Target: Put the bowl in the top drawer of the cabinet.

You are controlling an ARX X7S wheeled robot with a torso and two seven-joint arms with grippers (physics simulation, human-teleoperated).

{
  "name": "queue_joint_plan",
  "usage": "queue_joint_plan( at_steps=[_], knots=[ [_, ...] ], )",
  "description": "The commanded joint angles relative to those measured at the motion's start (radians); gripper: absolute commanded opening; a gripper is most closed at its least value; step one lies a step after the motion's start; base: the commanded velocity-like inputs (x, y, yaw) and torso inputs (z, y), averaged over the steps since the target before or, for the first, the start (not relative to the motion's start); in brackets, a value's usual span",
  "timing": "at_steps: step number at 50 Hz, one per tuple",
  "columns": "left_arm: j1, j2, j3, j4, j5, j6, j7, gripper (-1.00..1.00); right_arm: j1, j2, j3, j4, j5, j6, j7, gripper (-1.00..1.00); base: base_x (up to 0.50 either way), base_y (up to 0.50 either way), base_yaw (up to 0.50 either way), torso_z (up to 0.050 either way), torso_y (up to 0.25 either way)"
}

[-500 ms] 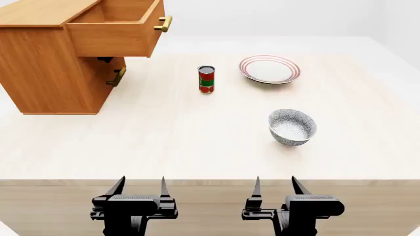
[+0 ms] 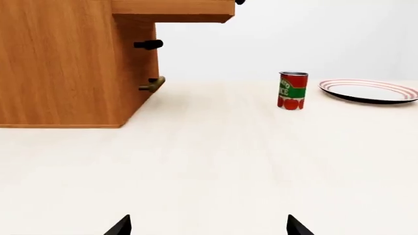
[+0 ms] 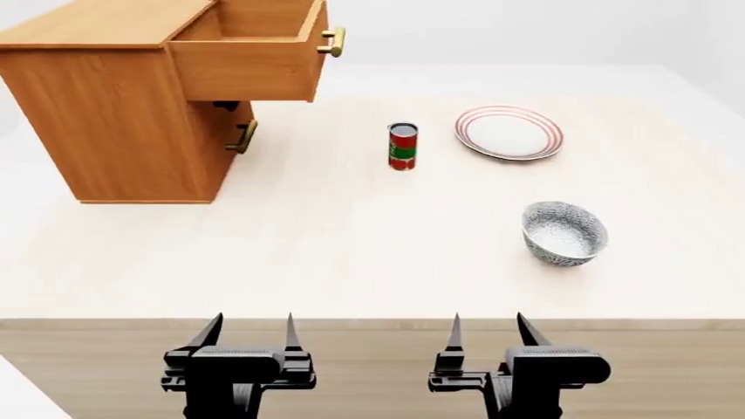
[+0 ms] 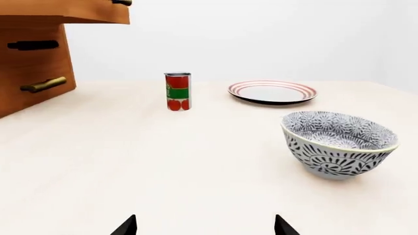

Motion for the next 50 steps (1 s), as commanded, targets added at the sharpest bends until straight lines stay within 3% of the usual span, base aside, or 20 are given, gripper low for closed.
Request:
queue_joint_plan(
  at_steps=[1,35,50],
  knots=[
    [-0.001,-0.020,0.021,0.002,-0.022,-0.002,-0.022,1.00,-0.001,0.020,-0.024,-0.004,0.018,0.000,0.022,1.00,0.00,0.41,0.00,0.000,0.000],
    [-0.008,-0.058,0.063,0.004,-0.067,-0.011,-0.063,1.00,0.011,0.055,-0.071,0.002,0.050,0.002,0.066,1.00,0.00,0.41,0.00,0.000,0.000],
    [-0.010,-0.078,0.066,0.062,-0.096,-0.059,-0.085,1.00,0.004,0.077,-0.066,-0.061,0.067,0.058,0.102,1.00,0.00,0.03,0.00,0.000,0.000]
  ],
)
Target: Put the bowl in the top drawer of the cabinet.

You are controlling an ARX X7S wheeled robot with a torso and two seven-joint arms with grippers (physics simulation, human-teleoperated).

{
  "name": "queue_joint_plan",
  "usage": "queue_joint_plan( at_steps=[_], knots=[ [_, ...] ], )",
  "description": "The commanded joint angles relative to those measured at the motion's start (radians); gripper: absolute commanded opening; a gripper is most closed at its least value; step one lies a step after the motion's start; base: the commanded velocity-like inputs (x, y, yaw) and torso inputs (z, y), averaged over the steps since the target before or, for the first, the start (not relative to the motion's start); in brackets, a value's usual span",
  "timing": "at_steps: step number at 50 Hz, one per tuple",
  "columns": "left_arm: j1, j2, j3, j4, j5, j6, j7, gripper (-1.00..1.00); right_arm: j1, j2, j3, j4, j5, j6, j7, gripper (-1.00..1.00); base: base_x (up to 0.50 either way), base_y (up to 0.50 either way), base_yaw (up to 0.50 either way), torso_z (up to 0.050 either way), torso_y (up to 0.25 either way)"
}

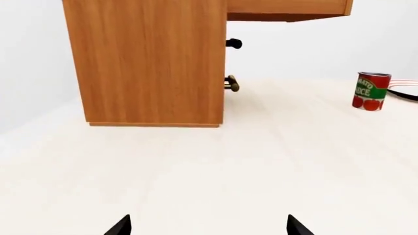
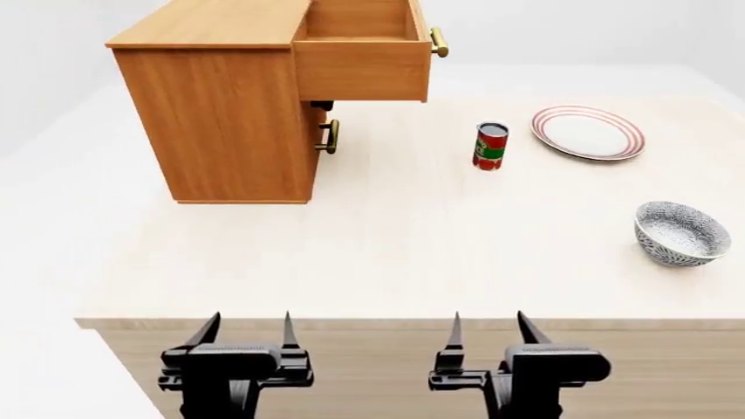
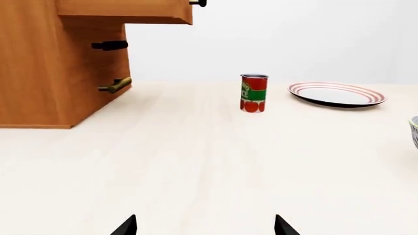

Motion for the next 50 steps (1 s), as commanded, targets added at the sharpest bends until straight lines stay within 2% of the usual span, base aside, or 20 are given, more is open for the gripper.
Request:
queue_joint_plan(
  at_steps=[1,4,10,18,22,26,30,34,37,45,50],
  knots=[
    [-0.004,-0.017,0.003,0.054,-0.025,-0.045,-0.014,1.00,-0.004,0.019,0.007,-0.067,0.019,0.063,0.030,1.00,0.00,0.00,0.00,0.000,0.000],
    [-0.010,-0.027,0.005,0.098,-0.033,-0.074,-0.014,1.00,-0.009,0.028,0.016,-0.135,0.043,0.123,0.035,1.00,0.00,0.00,0.00,0.000,0.000],
    [-0.028,-0.055,-0.011,0.329,-0.117,-0.236,-0.017,1.00,-0.022,0.069,0.024,-0.373,0.084,0.304,0.045,1.00,0.00,0.00,0.00,0.000,0.000],
    [-0.118,-0.114,-0.070,0.613,-0.269,-0.467,-0.037,1.00,0.045,0.127,0.091,-0.733,0.186,0.665,0.099,1.00,0.00,0.00,0.00,0.000,0.000],
    [-0.205,-0.143,-0.134,0.732,-0.405,-0.614,-0.061,1.00,0.191,0.144,0.165,-0.890,0.296,0.920,0.132,1.00,0.00,0.00,0.00,0.000,0.000],
    [-0.311,-0.177,-0.205,0.807,-0.552,-0.744,-0.091,1.00,0.395,0.122,0.300,-0.994,0.466,1.196,0.147,1.00,0.00,0.00,0.00,0.000,0.000],
    [-0.448,-0.204,-0.285,0.817,-0.694,-0.843,-0.137,1.00,0.575,0.136,0.398,-1.021,0.658,1.384,0.199,1.00,0.00,0.00,0.00,0.000,0.000],
    [-0.608,-0.226,-0.366,0.775,-0.841,-0.930,-0.205,1.00,0.697,0.150,0.470,-1.013,0.801,1.485,0.252,1.00,0.00,0.00,0.00,0.000,0.000],
    [-0.711,-0.246,-0.389,0.727,-0.885,-0.960,-0.228,1.00,0.776,0.153,0.531,-0.998,0.889,1.545,0.280,1.00,0.00,0.00,0.00,0.000,0.000],
    [-0.942,-0.269,-0.424,0.580,-0.974,-1.018,-0.287,1.00,0.922,0.281,0.562,-0.891,1.196,1.543,0.488,1.00,0.00,0.00,0.00,0.000,0.000],
    [-1.065,-0.301,-0.384,0.509,-0.947,-1.015,-0.256,1.00,1.015,0.368,0.531,-0.824,1.318,1.534,0.575,1.00,0.16,0.00,0.00,0.000,0.000]
  ],
)
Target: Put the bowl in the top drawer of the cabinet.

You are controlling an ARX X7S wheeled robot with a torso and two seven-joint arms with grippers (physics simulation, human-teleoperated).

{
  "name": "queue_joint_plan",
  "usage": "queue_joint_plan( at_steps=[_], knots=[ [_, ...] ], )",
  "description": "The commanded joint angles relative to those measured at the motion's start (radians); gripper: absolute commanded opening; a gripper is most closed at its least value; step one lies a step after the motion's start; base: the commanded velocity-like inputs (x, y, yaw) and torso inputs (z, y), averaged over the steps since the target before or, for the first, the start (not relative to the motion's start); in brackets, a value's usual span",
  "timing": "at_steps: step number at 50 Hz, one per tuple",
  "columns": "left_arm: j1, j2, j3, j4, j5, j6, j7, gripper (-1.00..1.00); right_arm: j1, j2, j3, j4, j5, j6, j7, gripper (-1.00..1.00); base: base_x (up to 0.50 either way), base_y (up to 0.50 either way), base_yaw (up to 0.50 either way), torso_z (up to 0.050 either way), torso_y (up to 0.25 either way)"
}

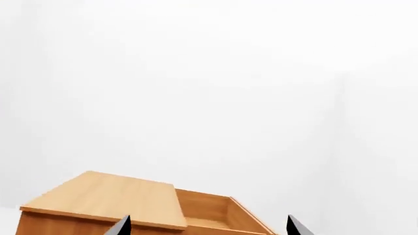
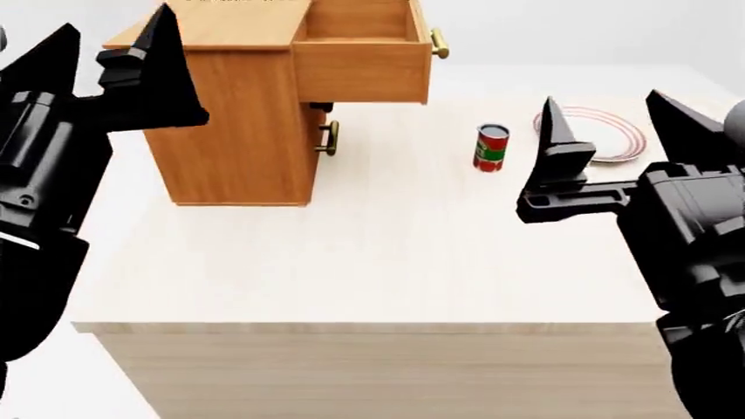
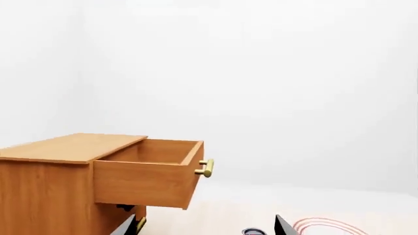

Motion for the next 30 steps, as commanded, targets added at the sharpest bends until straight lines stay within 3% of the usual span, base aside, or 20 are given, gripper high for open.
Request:
queue_joint_plan(
  at_steps=[1,13,30],
  knots=[
    [-0.304,-0.062,-0.003,-0.131,-0.072,-0.075,-0.007,1.00,0.243,0.150,0.032,0.086,0.340,0.092,0.197,1.00,0.21,0.00,0.00,0.000,0.000],
    [-0.465,-0.092,0.103,-0.269,-0.022,-0.076,0.081,1.00,0.424,0.258,-0.096,0.242,0.327,0.058,0.166,1.00,0.25,0.00,0.00,0.000,0.000],
    [-0.638,-0.142,0.096,-0.282,-0.111,-0.202,0.015,1.00,0.602,0.336,-0.323,0.358,0.118,-0.044,-0.012,1.00,0.32,0.00,0.00,0.000,0.000]
  ],
)
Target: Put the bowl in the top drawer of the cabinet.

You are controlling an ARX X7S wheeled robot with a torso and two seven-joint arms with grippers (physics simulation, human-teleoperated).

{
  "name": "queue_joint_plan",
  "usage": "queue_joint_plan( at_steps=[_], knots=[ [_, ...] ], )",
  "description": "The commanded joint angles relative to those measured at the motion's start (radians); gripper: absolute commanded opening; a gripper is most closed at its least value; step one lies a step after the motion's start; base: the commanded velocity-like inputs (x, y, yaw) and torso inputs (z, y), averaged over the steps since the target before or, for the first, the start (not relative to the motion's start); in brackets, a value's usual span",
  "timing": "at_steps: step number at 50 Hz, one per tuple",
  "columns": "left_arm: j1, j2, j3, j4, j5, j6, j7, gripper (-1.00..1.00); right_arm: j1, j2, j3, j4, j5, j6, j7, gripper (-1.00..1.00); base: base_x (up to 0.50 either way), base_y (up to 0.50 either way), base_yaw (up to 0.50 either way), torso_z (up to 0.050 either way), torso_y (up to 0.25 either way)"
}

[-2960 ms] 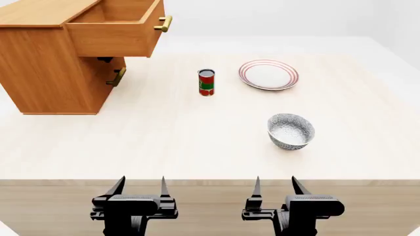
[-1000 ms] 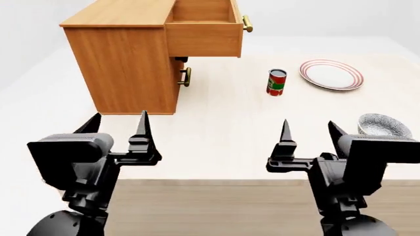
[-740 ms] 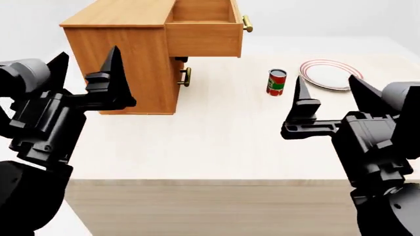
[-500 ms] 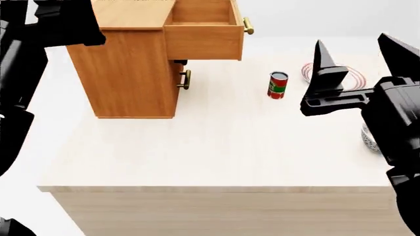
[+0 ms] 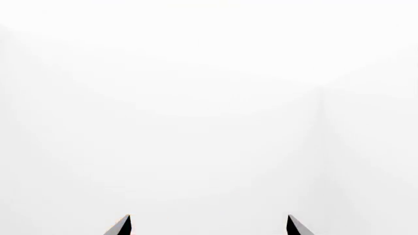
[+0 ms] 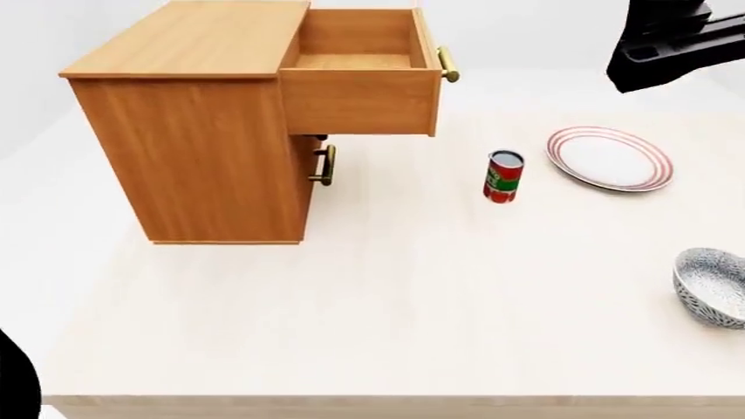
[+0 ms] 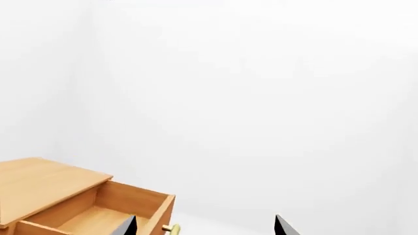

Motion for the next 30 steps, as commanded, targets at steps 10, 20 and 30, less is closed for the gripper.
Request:
queue_joint_plan(
  at_steps=[10,20,30],
  knots=[
    [-0.127,-0.026,0.012,-0.028,-0.043,-0.052,-0.027,1.00,0.108,0.065,-0.148,0.075,-0.122,-0.086,-0.098,1.00,0.38,0.00,0.00,0.000,0.000],
    [-0.108,-0.019,0.027,-0.048,-0.021,-0.017,0.000,1.00,0.119,0.077,-0.163,0.082,-0.132,-0.096,-0.095,1.00,0.41,0.00,0.00,0.000,0.000],
    [-0.104,-0.018,0.028,-0.044,-0.030,-0.013,-0.001,1.00,0.133,0.087,-0.173,0.085,-0.130,-0.100,-0.094,1.00,0.43,0.00,0.00,0.000,0.002]
  ],
)
